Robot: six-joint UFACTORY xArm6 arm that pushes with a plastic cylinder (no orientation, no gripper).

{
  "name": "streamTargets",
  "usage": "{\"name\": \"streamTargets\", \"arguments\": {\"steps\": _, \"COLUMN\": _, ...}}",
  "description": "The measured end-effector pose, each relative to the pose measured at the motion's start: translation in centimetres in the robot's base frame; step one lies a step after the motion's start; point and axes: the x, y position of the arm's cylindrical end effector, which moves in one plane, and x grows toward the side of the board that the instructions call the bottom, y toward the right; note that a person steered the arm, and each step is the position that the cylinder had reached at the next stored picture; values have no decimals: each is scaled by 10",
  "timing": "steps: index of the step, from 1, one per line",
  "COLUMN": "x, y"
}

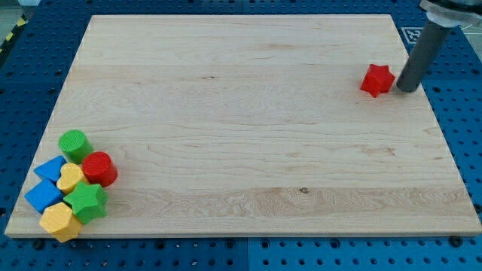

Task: Nudge the red star up a bit

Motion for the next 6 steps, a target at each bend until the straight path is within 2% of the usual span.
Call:
{"name": "streamTargets", "arguments": {"steps": 1, "x": 45, "y": -6}}
{"name": "streamTargets", "arguments": {"steps": 2, "x": 68, "y": -35}}
{"name": "streamTargets", "arguments": {"steps": 3, "x": 68, "y": -69}}
{"name": "streamTargets", "arguments": {"steps": 4, "x": 45, "y": -73}}
{"name": "streamTargets", "arguments": {"steps": 5, "x": 2, "y": -73}}
{"name": "streamTargets", "arguments": {"steps": 6, "x": -6, "y": -73}}
